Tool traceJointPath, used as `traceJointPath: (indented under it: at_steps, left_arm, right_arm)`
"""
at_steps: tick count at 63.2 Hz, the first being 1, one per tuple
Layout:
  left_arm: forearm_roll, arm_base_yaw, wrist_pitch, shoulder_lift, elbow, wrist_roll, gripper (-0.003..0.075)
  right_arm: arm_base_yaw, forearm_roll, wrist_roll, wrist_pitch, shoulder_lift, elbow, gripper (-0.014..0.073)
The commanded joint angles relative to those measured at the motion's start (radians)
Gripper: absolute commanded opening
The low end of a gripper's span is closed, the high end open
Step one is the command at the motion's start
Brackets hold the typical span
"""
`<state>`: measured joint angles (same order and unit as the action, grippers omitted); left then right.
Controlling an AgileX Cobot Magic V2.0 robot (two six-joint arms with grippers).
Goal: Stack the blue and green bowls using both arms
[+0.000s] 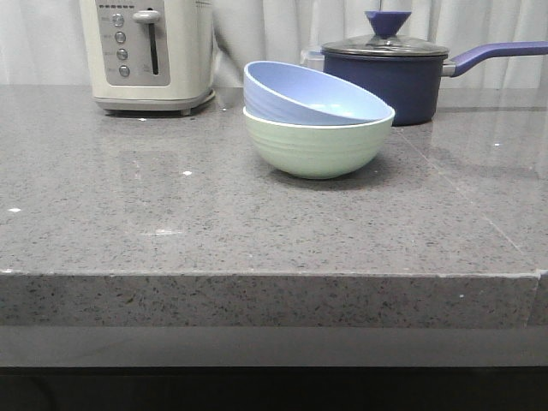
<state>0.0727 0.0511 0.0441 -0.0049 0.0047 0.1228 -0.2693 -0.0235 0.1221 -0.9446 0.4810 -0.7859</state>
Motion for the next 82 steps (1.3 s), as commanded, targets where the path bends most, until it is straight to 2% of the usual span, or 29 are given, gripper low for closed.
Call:
traceJointPath:
  at_steps: [1,5,18,31,45,82]
  left_arm:
    - [0.000,-0.001,-0.079,-0.018,0.004,0.001,-0.0020]
    - [0.000,-0.001,-0.079,-0.018,0.004,0.001,-0.0020]
    - [0.000,-0.001,-0.079,-0.018,0.004,0.001,-0.0020]
    - [0.000,-0.001,-0.079,-0.018,0.004,0.001,-0.0020]
    - [0.000,-0.001,-0.079,-0.018,0.004,0.001,-0.0020]
    - [0.000,-0.001,-0.079,-0.018,0.004,0.001,-0.0020]
  right_arm:
    - [0.057,0.023,-0.009,0.127,-0.065,0.052,-0.0055]
    - [0.093,0.023,-0.040,0.182,-0.125,0.129,-0.0056]
    - [0.191,-0.071,-0.223,0.499,-0.361,0.439,-0.0056]
    - [0.216,-0.127,-0.222,0.726,-0.497,0.668,-0.0056]
    - [0.217,-0.132,-0.222,0.957,-0.511,0.799,-0.0056]
    - [0.220,-0.129,-0.222,0.957,-0.511,0.796,-0.0056]
